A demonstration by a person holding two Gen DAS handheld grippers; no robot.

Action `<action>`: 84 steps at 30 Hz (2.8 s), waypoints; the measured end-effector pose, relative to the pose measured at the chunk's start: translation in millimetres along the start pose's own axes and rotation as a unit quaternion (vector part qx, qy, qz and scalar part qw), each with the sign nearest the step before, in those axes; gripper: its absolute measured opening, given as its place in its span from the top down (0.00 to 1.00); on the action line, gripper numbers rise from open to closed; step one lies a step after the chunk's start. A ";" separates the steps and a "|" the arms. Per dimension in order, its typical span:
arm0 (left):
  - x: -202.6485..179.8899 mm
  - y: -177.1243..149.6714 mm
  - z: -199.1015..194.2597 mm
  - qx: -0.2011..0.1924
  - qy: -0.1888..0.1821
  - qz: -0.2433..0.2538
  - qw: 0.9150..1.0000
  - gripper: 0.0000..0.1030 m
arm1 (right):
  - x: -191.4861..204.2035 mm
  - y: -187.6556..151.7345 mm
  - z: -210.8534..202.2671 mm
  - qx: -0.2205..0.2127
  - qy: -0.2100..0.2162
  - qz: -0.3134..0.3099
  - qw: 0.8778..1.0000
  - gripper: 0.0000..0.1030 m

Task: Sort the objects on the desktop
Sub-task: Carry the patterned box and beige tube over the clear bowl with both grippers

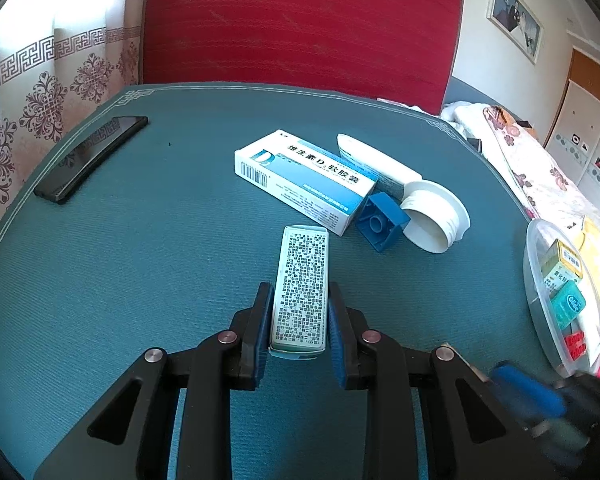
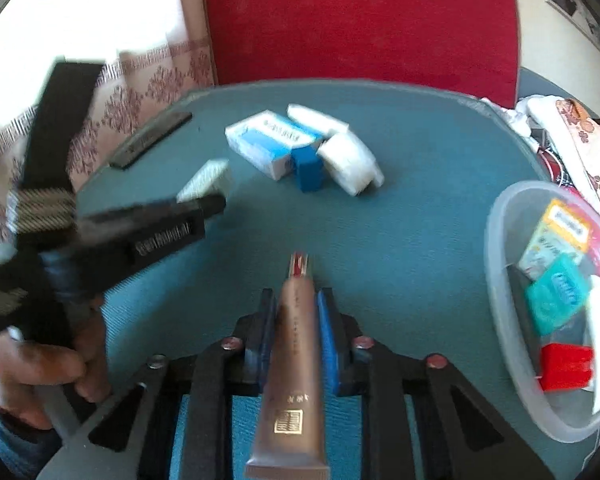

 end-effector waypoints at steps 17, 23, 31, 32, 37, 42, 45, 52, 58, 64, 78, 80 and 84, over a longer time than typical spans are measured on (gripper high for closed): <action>-1.9 -5.8 -0.6 0.003 0.001 0.005 1.000 0.73 | -8.9 -11.6 0.9 0.017 0.016 0.015 1.000 0.59; -0.9 -5.8 -4.3 0.000 -0.005 0.001 1.000 0.73 | -0.5 -25.4 20.8 0.054 -0.002 -0.019 0.998 0.68; -2.3 -4.9 -8.4 -0.005 -0.014 0.001 1.000 0.73 | 3.4 -23.1 16.9 0.048 -0.008 -0.034 0.998 0.77; -2.2 -5.3 -9.0 -0.005 -0.014 0.001 1.000 0.73 | 1.3 -23.6 15.2 0.048 -0.003 -0.025 0.999 0.77; -2.1 -8.2 -11.2 0.003 -0.029 -0.007 1.000 0.73 | -2.7 -17.6 -4.2 0.027 0.017 0.003 1.000 0.77; -4.8 -13.0 -17.6 0.006 -0.036 -0.008 0.999 0.73 | -1.9 -8.5 -25.2 0.001 0.023 0.005 1.000 0.77; -9.0 -14.6 -22.8 0.005 -0.041 -0.003 0.999 0.73 | -7.1 -5.3 -33.9 -0.011 0.019 0.011 1.000 0.77; -24.4 -15.1 -31.5 0.007 -0.057 0.008 0.998 0.73 | -36.1 3.2 -48.7 -0.038 -0.013 0.042 0.998 0.77; -41.0 -15.4 -36.6 0.011 -0.069 0.020 0.997 0.73 | -64.6 9.0 -68.5 -0.060 -0.046 0.063 0.995 0.77; -63.9 -13.9 -42.0 0.010 -0.083 0.042 0.996 0.73 | -94.0 8.0 -78.4 -0.072 -0.080 0.085 0.991 0.77; -152.4 -17.6 -45.9 0.025 -0.136 0.114 0.984 0.73 | -175.7 -5.0 -67.8 -0.066 -0.128 0.132 0.981 0.77; -164.8 -18.5 -45.5 0.028 -0.141 0.124 0.982 0.73 | -183.6 -4.7 -63.1 -0.067 -0.128 0.136 0.980 0.77; -184.7 -17.6 -43.1 0.038 -0.153 0.131 0.979 0.73 | -188.9 -2.4 -55.8 -0.069 -0.112 0.132 0.982 0.77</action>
Point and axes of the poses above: each gripper's, at about its wrist camera, not at the fingertips, and z roughly the way its jaws point, x to its left, y to its top, the point moved 3 cm from there along z, roughly the way its jaws point, and after that the axes turned 11 degrees about -x, right-handed, at the moved point
